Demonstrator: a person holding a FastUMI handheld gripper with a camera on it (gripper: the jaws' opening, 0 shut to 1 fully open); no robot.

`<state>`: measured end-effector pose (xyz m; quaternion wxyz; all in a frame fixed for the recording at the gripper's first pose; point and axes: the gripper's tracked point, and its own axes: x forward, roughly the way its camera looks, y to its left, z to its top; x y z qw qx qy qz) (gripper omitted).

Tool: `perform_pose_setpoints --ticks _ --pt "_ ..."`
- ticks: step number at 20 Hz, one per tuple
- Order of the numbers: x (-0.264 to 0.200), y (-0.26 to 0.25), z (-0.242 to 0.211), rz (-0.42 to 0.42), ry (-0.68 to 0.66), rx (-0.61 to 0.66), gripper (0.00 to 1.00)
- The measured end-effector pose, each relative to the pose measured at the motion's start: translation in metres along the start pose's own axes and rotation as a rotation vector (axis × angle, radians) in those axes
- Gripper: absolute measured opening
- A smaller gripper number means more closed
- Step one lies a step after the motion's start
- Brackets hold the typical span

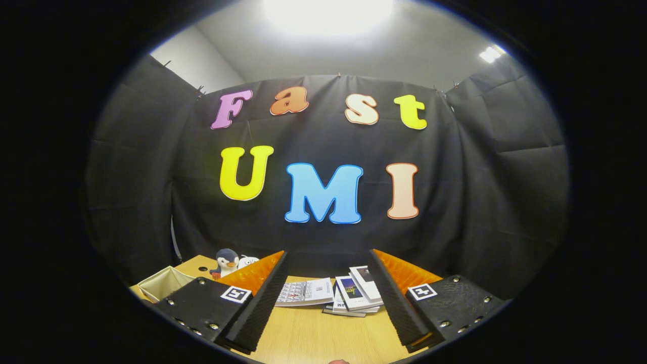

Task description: Open the storage box then place both shoes into the box .Put the left shoe in first, then the right shoe, with the right side of both shoes facing outward in a uniform manner.

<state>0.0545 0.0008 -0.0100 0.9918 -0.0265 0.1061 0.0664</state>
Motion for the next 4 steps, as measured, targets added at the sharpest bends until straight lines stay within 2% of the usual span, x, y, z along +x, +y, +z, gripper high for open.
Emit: perform_pose_setpoints --ticks 4 --pt "0.0046 0.0020 0.0009 -0.003 -0.018 0.016 0.97"
